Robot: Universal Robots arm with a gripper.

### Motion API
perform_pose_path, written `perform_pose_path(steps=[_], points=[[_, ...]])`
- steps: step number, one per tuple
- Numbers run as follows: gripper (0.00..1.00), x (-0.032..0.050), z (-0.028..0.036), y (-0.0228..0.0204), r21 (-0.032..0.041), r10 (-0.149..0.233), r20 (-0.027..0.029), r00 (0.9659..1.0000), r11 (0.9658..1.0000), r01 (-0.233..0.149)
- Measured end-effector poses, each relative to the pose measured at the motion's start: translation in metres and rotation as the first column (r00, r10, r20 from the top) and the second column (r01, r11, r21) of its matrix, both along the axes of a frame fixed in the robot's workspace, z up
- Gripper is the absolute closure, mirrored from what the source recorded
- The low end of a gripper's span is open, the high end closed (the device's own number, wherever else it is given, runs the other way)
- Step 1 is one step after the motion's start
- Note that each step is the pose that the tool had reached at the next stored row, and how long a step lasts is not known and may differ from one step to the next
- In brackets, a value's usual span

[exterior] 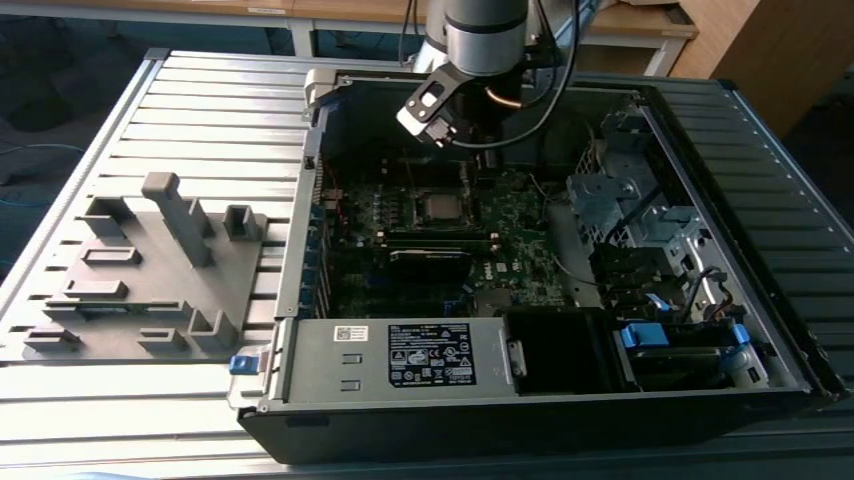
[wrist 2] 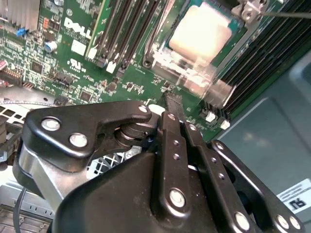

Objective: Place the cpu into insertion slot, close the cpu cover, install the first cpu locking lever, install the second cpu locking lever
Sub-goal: 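Close the cpu cover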

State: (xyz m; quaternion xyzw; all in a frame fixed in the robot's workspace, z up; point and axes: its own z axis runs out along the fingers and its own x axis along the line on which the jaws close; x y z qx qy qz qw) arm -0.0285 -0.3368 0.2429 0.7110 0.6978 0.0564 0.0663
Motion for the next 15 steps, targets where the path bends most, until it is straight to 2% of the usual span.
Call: perform_pose_path(steps=[5, 15], points=[[0.89, -0.0085, -0.0001, 0.0000, -0.0001, 0.000, 0.0105, 0.9999, 1.0000, 0.000], [0.89, -0.0095, -0.0001, 0.0000, 0.0000, 0.000, 0.0115, 0.9999, 1.0000, 0.000]])
